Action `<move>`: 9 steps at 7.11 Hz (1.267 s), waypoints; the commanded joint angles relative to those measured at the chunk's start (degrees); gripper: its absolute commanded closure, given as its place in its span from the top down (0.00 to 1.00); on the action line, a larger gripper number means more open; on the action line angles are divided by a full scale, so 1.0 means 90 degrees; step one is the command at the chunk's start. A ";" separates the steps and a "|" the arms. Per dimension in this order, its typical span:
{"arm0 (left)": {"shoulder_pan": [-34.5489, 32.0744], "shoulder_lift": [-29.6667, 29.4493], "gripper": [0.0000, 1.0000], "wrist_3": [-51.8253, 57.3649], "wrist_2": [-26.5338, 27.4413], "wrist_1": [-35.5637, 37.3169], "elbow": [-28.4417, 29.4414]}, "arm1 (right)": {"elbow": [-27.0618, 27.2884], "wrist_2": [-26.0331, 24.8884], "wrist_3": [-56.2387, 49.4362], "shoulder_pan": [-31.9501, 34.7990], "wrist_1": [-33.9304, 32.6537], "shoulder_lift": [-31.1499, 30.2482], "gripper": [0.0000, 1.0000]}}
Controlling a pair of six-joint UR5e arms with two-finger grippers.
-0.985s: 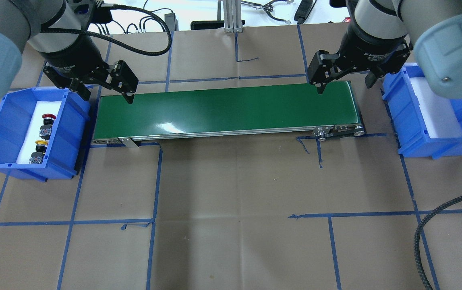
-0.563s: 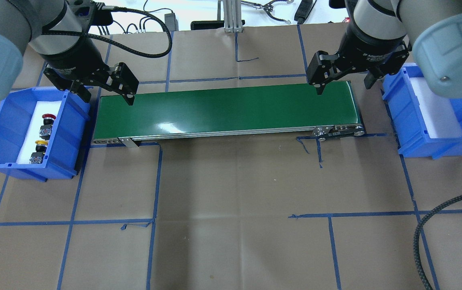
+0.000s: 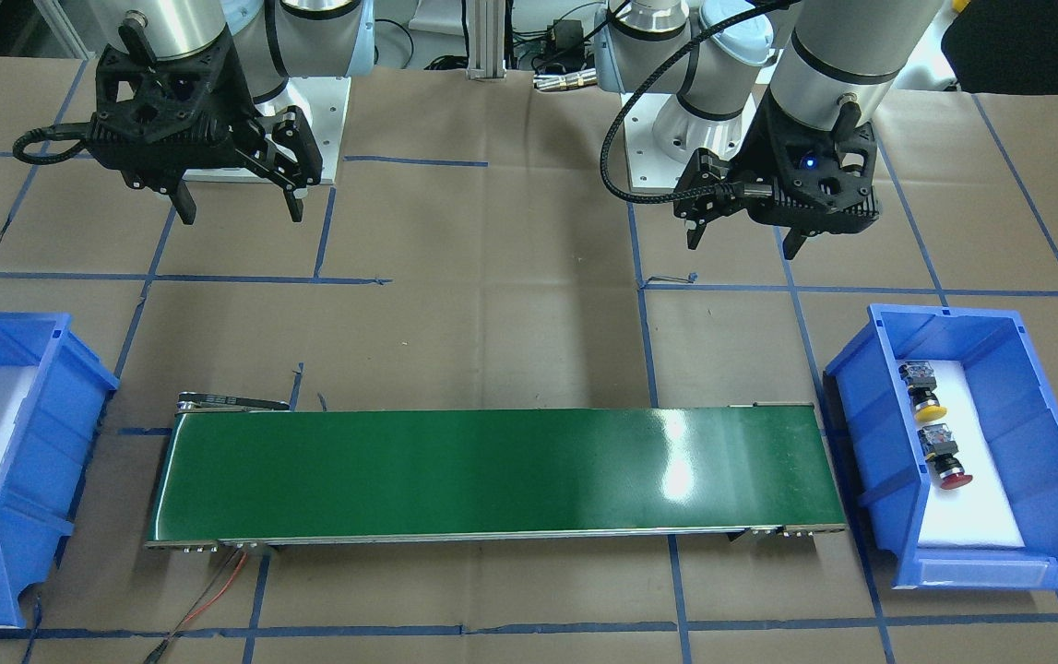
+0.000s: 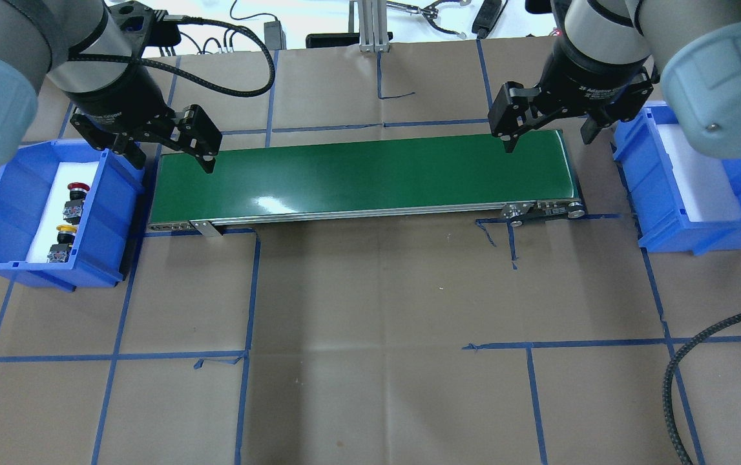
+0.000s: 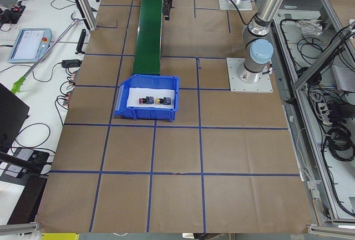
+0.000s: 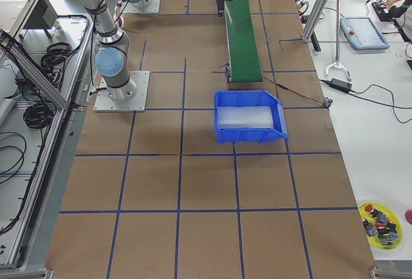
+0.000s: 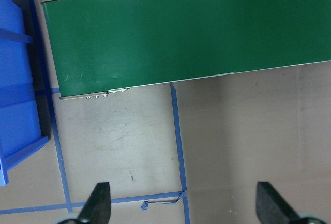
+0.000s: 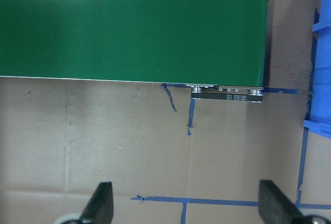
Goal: Transport two buttons from left to right
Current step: 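Move the left gripper down into the bin over the yellow button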
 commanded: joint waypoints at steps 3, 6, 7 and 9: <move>0.1351 -0.0045 1.00 0.0942 -0.0029 0.0012 -0.0055 | 0.0011 -0.0001 0.0006 -0.0008 0.0001 0.0000 1.00; 0.2874 -0.0113 1.00 0.2426 -0.0009 0.0022 -0.0095 | 0.0011 -0.0001 0.0006 0.0002 0.0030 -0.0039 1.00; 0.3391 -0.0268 1.00 0.2926 -0.0019 0.0119 -0.0095 | 0.0011 -0.0001 0.0006 0.0002 0.0031 -0.0059 1.00; 0.3864 -0.0668 1.00 0.3456 -0.0019 0.0596 -0.0095 | 0.0011 -0.0011 0.0006 0.0002 0.0040 -0.0069 1.00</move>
